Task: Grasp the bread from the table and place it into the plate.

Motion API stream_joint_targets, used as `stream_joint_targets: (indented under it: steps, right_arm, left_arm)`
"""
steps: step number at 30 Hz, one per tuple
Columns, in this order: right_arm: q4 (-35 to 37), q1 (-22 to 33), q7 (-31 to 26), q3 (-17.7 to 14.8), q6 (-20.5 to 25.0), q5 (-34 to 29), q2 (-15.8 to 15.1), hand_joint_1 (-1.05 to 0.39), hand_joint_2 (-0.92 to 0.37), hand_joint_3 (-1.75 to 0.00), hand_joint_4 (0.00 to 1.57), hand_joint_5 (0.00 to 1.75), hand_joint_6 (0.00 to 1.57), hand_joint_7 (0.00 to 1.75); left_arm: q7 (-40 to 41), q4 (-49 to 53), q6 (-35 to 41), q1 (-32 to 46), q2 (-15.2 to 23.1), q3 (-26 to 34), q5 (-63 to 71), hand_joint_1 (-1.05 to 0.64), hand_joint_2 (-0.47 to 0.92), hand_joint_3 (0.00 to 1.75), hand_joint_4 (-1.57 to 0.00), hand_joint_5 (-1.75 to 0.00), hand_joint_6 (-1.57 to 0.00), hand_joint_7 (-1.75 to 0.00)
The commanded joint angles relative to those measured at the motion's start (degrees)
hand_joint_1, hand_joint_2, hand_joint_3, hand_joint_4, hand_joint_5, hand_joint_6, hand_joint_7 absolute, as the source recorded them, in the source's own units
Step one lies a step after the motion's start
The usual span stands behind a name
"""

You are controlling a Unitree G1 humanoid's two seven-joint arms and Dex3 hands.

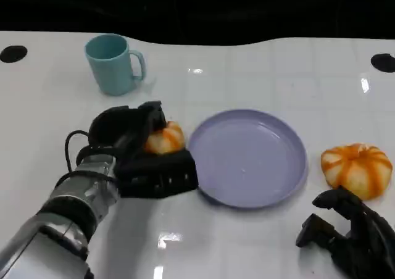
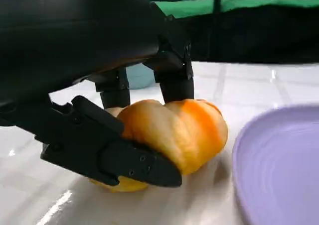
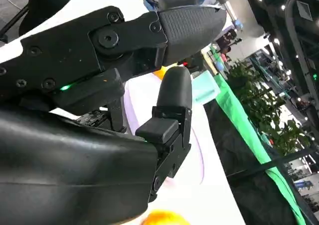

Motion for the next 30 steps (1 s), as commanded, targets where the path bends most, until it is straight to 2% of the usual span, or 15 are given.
stream_joint_targets:
  steps: [1, 5, 12, 13, 14, 15, 16, 17, 21, 26, 30]
  right_arm:
    - [-0.58, 0.49, -0.40, -0.32, -0.20, -0.06, -0.85, -0.52, -0.92, -0.22, 0.66, 1.52, 0.54, 1.23]
    - [-0.87, 0.58, -1.12, -0.17, -0.44, -0.44, -0.76, -0.53, -0.92, -0.22, 0.66, 1.53, 0.55, 1.25]
    - [-0.25, 0.23, 0.07, -0.13, -0.32, 0.08, -1.08, -0.53, -0.92, -0.23, 0.64, 1.53, 0.53, 1.26]
    - [-0.20, 0.20, 0.05, -0.14, -0.34, 0.03, -1.09, -0.52, -0.92, -0.23, 0.64, 1.53, 0.53, 1.26]
    - [0.02, 0.10, 0.29, -0.14, -0.45, 0.00, -1.18, -0.52, -0.92, -0.23, 0.65, 1.53, 0.53, 1.27]
    - [0.18, 0.02, 0.47, -0.15, -0.53, -0.01, -1.25, -0.52, -0.92, -0.23, 0.64, 1.52, 0.53, 1.27]
    - [0.28, -0.02, 0.61, -0.16, -0.58, -0.01, -1.30, -0.52, -0.92, -0.23, 0.64, 1.52, 0.53, 1.27]
    - [0.25, -0.06, 0.63, -0.21, -0.18, 0.17, -1.34, -0.52, -0.92, -0.22, 0.65, 1.52, 0.53, 1.27]
    - [0.33, -0.22, 0.64, -0.32, 0.50, 0.32, -1.46, -0.51, -0.92, -0.20, 0.66, 1.51, 0.54, 1.26]
    - [0.14, -0.08, 0.86, -0.30, 0.31, 0.45, -1.32, -0.51, -0.92, -0.21, 0.66, 1.50, 0.54, 1.25]
    - [0.42, -0.21, 1.07, -0.40, 0.20, 0.61, -1.19, -0.50, -0.92, -0.22, 0.65, 1.50, 0.53, 1.25]
  left_arm:
    - [0.01, -1.48, -1.75, -2.11, -0.02, 2.43, -2.81, -0.18, 0.58, 1.10, -0.87, -1.75, -0.60, -1.75]
    - [-0.09, -3.18, -2.87, -3.73, -0.47, 3.03, -3.62, -0.17, 0.55, 1.14, -0.88, -1.75, -0.61, -1.75]
    - [0.08, -6.69, -3.39, -5.48, -1.22, 2.18, -2.57, -0.13, 0.50, 1.09, -0.86, -1.75, -0.63, -1.75]
    - [-0.18, -7.32, -3.29, -5.74, -1.31, 1.84, -2.24, -0.16, 0.56, 0.91, -0.85, -1.75, -0.68, -1.47]
    - [0.01, -8.24, -5.06, -5.90, -1.53, 1.58, -2.19, -0.17, 0.64, 0.73, -0.86, -1.75, -0.73, -1.35]
    - [0.18, -8.86, -6.39, -5.96, -1.66, 1.43, -2.22, -0.14, 0.61, 0.82, -0.86, -1.75, -0.68, -1.54]
    - [0.35, -9.17, -7.34, -5.93, -1.72, 1.39, -2.33, -0.12, 0.57, 0.89, -0.87, -1.75, -0.65, -1.66]
    - [0.23, -9.58, -8.48, -5.96, -1.92, 1.19, -2.34, -0.12, 0.55, 0.95, -0.87, -1.75, -0.65, -1.70]
    - [-1.40, -10.27, -12.99, -6.35, -2.53, 0.05, -2.23, -0.10, 0.45, 1.21, -0.90, -1.75, -0.71, -1.74]
    - [-5.09, -9.46, -16.31, -7.17, -3.40, -0.72, -2.52, -0.14, 0.47, 1.27, -0.93, -1.75, -0.75, -1.75]
    - [-11.01, -8.08, -18.47, -8.49, -4.33, -1.17, -2.93, -0.15, 0.50, 1.28, -0.92, -1.75, -0.76, -1.75]
